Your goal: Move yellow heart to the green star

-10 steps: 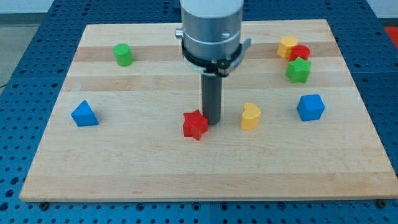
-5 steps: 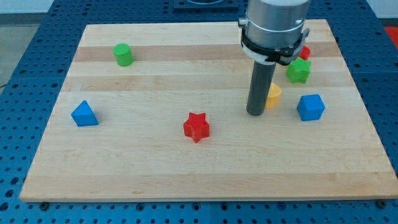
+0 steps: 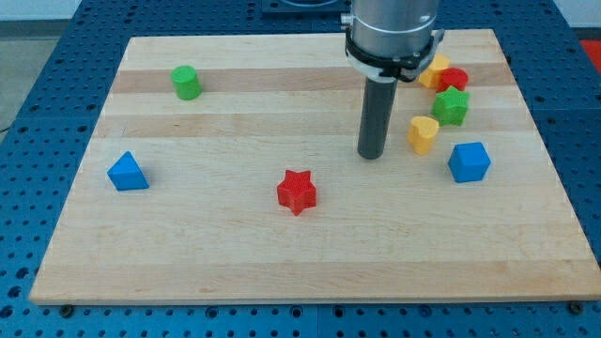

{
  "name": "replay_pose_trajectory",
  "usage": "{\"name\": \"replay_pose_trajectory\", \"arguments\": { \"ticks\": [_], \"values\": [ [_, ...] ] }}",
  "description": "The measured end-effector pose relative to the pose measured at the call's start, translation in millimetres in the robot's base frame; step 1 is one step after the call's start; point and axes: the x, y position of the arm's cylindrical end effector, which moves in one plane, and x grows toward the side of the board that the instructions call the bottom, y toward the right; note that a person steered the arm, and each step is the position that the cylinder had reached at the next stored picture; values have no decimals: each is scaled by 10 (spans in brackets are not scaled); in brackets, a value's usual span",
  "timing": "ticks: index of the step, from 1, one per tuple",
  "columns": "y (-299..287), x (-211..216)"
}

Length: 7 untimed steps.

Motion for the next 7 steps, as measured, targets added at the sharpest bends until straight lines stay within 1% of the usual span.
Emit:
{"name": "replay_pose_trajectory", "arguments": {
  "ticks": [1,2,3,4,5,6,7],
  "values": [
    [299,-241],
    [730,-255],
    [761,-247],
    [535,-107],
    [468,95],
    [470,194],
    [541,154]
  ]
}}
